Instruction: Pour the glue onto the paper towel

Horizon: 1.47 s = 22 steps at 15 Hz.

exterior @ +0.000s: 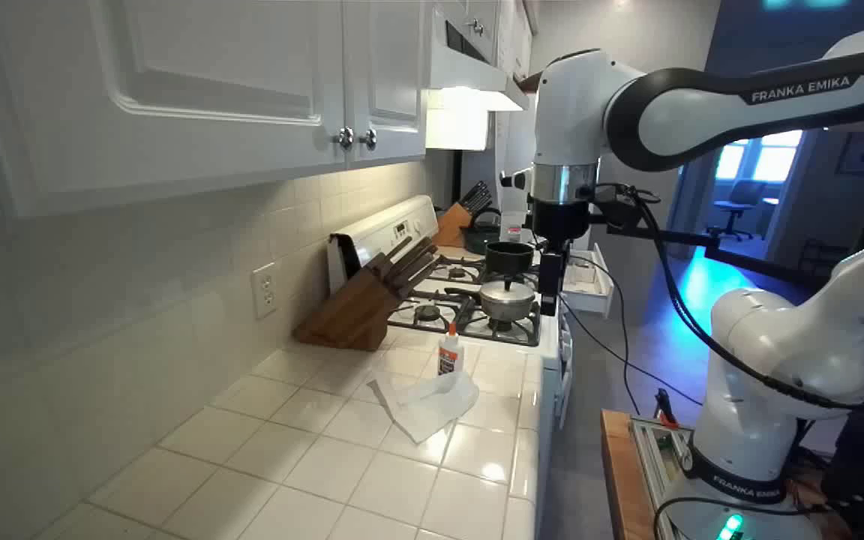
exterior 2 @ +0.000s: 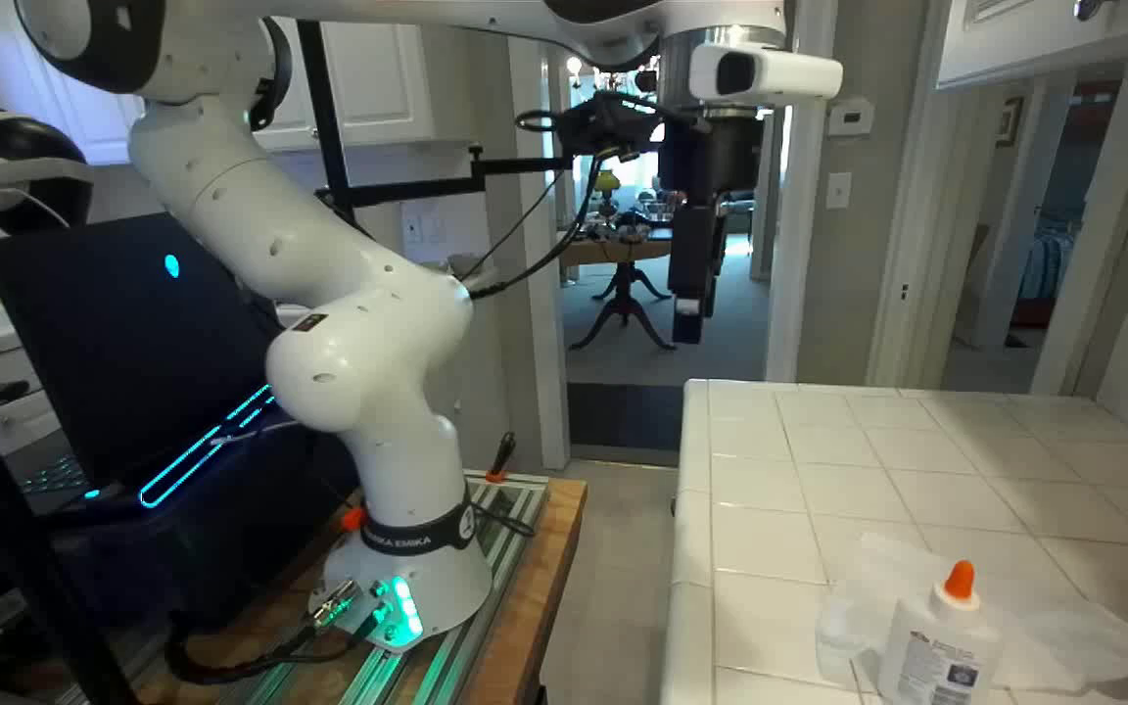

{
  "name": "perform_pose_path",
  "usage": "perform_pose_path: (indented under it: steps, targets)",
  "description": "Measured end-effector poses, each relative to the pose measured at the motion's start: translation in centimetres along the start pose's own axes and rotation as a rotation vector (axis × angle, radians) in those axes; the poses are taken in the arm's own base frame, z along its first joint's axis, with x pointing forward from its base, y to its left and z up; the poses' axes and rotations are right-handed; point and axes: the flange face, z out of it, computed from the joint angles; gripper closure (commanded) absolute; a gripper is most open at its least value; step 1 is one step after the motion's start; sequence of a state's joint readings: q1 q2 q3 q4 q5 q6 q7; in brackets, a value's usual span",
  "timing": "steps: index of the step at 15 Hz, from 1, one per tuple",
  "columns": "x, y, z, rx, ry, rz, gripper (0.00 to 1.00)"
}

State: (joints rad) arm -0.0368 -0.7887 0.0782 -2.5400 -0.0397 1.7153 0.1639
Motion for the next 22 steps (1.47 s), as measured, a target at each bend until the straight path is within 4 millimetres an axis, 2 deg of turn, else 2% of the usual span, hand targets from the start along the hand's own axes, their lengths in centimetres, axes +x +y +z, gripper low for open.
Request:
perform_pose_path:
  steps: [9,13,17,22]
  targets:
    - [0.0,0.0,0.0,0.000,0.000,0.000,0.00]
    - [1.7,0.9,0.1,-0.027,0.099,0.015,0.00]
    - [3.7,1.5,2.0,-0.083,0.222,-0.007,0.00]
    - [4.7,2.4,5.5,-0.109,0.286,-0.028,0.00]
